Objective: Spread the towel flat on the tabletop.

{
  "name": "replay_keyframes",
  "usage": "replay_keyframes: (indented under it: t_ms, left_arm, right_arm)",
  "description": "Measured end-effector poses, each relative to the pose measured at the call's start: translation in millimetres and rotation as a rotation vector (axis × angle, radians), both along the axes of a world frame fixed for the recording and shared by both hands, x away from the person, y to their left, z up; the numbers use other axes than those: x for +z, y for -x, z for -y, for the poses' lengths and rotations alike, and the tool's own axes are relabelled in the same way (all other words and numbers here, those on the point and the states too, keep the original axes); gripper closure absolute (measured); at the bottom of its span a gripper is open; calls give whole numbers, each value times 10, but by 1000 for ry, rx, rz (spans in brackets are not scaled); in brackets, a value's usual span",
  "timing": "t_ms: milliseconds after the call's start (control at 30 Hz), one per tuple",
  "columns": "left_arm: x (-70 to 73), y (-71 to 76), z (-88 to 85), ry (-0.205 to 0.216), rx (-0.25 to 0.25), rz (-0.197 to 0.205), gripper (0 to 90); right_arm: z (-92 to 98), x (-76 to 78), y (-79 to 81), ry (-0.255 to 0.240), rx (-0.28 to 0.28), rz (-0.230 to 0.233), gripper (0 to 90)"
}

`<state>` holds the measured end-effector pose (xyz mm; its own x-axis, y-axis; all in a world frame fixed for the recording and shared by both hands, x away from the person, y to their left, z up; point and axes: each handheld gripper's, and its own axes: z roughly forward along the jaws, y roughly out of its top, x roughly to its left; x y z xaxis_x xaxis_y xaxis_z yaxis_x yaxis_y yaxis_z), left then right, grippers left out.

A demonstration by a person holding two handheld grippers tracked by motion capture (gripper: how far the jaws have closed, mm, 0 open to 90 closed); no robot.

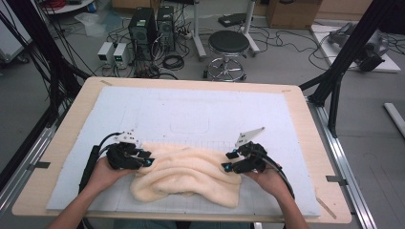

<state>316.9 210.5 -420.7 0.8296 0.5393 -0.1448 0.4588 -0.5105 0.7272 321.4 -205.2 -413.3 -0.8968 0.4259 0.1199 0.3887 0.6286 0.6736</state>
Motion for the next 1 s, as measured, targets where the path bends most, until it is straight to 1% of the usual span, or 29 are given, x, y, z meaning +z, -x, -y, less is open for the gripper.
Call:
replay_keyframes:
  t_ms: [33,67,100,133,200,233,267,300,333,367,433,467,500,533,567,600,633,667,700,733,767,800,833,867,900,933,967,1000]
  left_arm:
    - [-2,21,-9,11,0,-6,631]
    - [-7,40,-19,19,4,-8,631]
    - [-9,52,-32,21,-1,-9,629]
    - [-6,51,-45,21,-1,-6,626]
    - [11,33,-63,29,20,1,587]
    - [19,16,-78,39,33,4,585]
    - [29,-6,-100,45,49,4,585]
    - [38,-31,-123,45,69,12,586]
    - [44,-57,-144,46,91,16,587]
    - [46,-85,-168,48,107,16,587]
    - [28,-135,-201,36,152,22,570]
    - [12,-154,-209,28,163,17,564]
    - [-21,-188,-211,21,173,-3,560]
    - [-69,-228,-198,-7,173,-35,559]
    - [-69,-228,-198,-7,173,-35,562]
    - [-108,-244,-168,-27,171,-47,577]
    - [-122,-240,-147,-35,170,-40,602]
    - [-116,-232,-129,-58,164,-20,602]
    - [-121,-222,-106,-66,159,-9,678]
    - [-119,-207,-86,-81,164,7,678]
    - [-112,-203,-82,-96,154,14,718]
    - [-113,-206,-79,-91,147,10,777]
    - [-107,-199,-70,-96,146,15,836]
    - [-107,-199,-70,-96,146,15,844]
    - [-98,-193,-65,-98,147,17,844]
    - [-80,-186,-63,-94,152,29,855]
    - [-80,-186,-63,-94,152,29,856]
    - [-61,-189,-69,-80,157,40,856]
  right_arm:
    - [-11,-32,85,-9,13,17,534]
    - [-11,-32,85,-9,13,17,534]
    - [-11,-43,114,-14,20,23,540]
    - [-11,-50,137,-13,14,23,540]
    - [17,-23,129,-18,4,43,541]
    - [40,-5,112,-25,-10,51,545]
    - [40,-5,112,-25,-10,51,545]
    - [66,15,88,-31,-23,53,549]
    - [116,44,43,-34,-58,56,564]
    - [142,50,14,-30,-71,57,567]
    - [179,30,-42,-13,-97,48,571]
    - [187,9,-64,-5,-104,44,571]
    - [194,-28,-95,17,-114,18,571]
    - [185,-65,-113,38,-119,6,571]
    - [185,-65,-113,38,-119,6,571]
    - [143,-130,-120,70,-105,-7,598]
    - [127,-144,-114,71,-105,2,634]
    - [127,-144,-114,71,-105,2,634]
    - [129,-123,-103,69,-89,10,756]
    - [129,-123,-103,69,-89,10,756]
    - [127,-112,-96,72,-83,17,781]
    - [129,-103,-97,67,-88,24,794]
    - [152,-68,-104,44,-105,34,801]
    - [173,-45,-116,27,-111,43,802]
    - [173,-45,-116,27,-111,43,802]
    - [204,11,-128,-1,-127,50,803]
    - [204,11,-128,-1,-127,50,803]
    - [212,36,-133,-4,-130,51,803]
